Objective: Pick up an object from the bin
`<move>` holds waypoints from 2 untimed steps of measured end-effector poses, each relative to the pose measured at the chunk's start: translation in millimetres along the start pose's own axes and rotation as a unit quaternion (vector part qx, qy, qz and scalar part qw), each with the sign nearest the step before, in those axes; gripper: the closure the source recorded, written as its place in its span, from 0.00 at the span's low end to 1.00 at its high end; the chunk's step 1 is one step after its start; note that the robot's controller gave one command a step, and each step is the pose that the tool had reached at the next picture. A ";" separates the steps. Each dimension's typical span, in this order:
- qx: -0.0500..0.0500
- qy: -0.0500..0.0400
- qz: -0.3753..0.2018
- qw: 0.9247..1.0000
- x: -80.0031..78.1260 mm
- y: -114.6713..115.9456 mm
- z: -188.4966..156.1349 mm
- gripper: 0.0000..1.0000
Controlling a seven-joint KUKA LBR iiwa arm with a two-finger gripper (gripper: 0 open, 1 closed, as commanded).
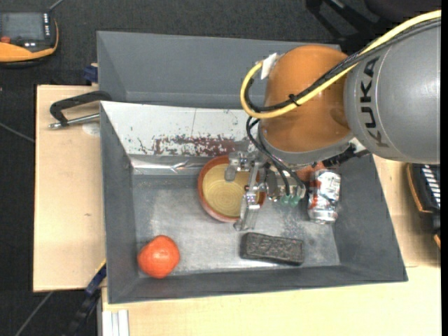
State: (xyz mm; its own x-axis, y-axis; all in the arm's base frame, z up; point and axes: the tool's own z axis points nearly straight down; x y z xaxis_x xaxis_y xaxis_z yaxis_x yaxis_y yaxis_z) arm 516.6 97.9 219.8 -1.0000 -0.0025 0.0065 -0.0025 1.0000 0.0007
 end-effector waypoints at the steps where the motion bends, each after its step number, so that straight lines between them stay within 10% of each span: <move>1: 0.000 0.002 -0.084 0.996 -7.4 -3.7 89.2 0.00; 2: -0.001 0.001 -0.083 0.997 -40.6 -2.4 151.2 0.00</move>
Offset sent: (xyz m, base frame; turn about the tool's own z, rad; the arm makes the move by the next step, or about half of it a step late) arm 0.0075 -0.0044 -0.0874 -0.1669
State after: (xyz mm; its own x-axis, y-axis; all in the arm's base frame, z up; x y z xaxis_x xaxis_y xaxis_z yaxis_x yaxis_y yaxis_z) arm 556.2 95.7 68.4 -0.9859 -0.1670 0.0088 -0.1669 0.9860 0.0037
